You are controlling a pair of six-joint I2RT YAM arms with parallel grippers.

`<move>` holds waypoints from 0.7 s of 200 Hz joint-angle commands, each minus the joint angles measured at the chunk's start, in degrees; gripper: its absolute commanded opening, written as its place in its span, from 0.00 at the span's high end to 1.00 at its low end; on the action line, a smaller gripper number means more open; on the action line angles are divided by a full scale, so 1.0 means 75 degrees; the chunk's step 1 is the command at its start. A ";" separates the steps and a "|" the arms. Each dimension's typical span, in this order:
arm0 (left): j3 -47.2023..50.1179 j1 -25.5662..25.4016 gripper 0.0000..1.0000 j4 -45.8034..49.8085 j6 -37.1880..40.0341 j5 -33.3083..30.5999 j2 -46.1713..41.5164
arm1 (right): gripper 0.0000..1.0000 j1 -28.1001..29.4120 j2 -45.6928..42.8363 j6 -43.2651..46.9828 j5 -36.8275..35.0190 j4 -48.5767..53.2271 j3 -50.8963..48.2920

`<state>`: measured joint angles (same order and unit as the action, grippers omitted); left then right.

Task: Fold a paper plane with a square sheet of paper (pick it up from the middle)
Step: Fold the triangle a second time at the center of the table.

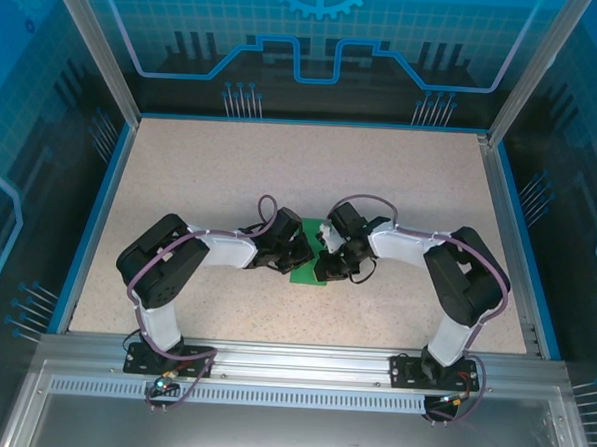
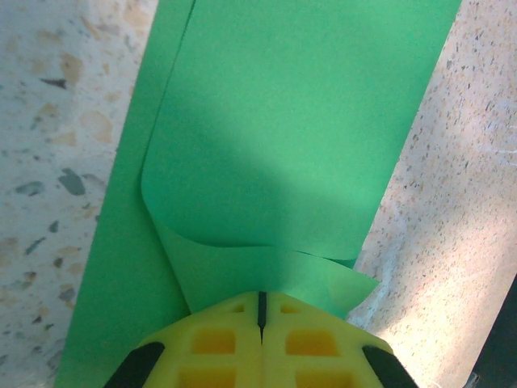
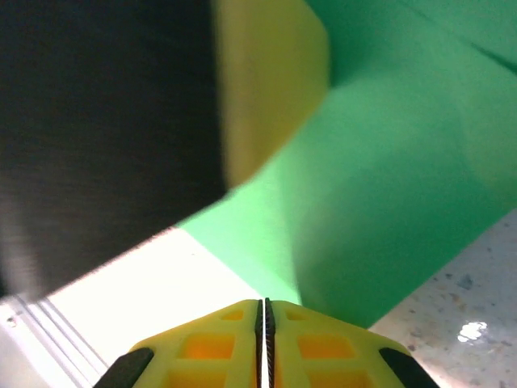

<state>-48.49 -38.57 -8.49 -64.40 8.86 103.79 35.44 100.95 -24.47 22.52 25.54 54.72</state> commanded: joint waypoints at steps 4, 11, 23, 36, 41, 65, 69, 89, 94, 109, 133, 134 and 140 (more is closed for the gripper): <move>0.0089 -0.0058 1.00 0.0885 0.0149 -0.0145 0.0141 | 0.89 -0.0241 0.0253 -0.0030 -0.0121 0.0060 -0.0410; 0.0090 -0.0061 1.00 0.0903 0.0155 -0.0150 0.0136 | 0.89 -0.0306 0.0255 -0.0030 -0.0085 0.0021 -0.0494; 0.0095 -0.0050 1.00 0.0902 0.0150 -0.0161 0.0145 | 0.89 -0.0423 0.0212 0.0005 0.0041 -0.0051 -0.0686; 0.0099 -0.0055 1.00 0.0907 0.0151 -0.0163 0.0160 | 0.88 -0.0508 0.0115 0.0002 0.0275 -0.0176 -0.0890; 0.0096 -0.0052 1.00 0.0908 0.0168 -0.0163 0.0160 | 0.88 -0.0527 0.0074 0.0003 0.0423 -0.0242 -0.0935; 0.0090 -0.0061 1.00 0.0919 0.0161 -0.0180 0.0166 | 0.87 -0.0571 -0.0168 -0.0046 0.0894 -0.0364 -0.1024; 0.0084 -0.0057 1.00 0.0920 0.0161 -0.0174 0.0156 | 0.87 -0.0582 -0.0213 -0.0070 0.0919 -0.0365 -0.1053; 0.0107 -0.0051 1.00 0.0953 0.0163 -0.0212 0.0133 | 0.87 -0.0717 -0.0291 -0.0200 0.0931 -0.0504 -0.1246; 0.0111 -0.0052 1.00 0.0946 0.0161 -0.0209 0.0135 | 0.87 -0.0778 -0.0288 -0.0235 0.0961 -0.0556 -0.1303; 0.0110 -0.0057 1.00 0.0962 0.0176 -0.0209 0.0130 | 0.87 -0.0946 -0.0269 -0.0357 0.1209 -0.0838 -0.1502; 0.0093 -0.0061 1.00 0.0967 0.0186 -0.0209 0.0160 | 0.88 -0.1045 -0.0295 -0.0487 0.1295 -0.0912 -0.1693; 0.0092 -0.0061 1.00 0.0962 0.0191 -0.0209 0.0163 | 0.89 -0.1046 -0.0291 -0.0487 0.1290 -0.0899 -0.1694; 0.0090 -0.0052 1.00 0.0968 0.0191 -0.0209 0.0173 | 0.90 -0.1056 -0.0314 -0.0504 0.1263 -0.0853 -0.1718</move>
<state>-48.60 -38.79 -8.25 -64.38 8.84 103.77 28.67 98.89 -26.59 33.10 15.40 44.21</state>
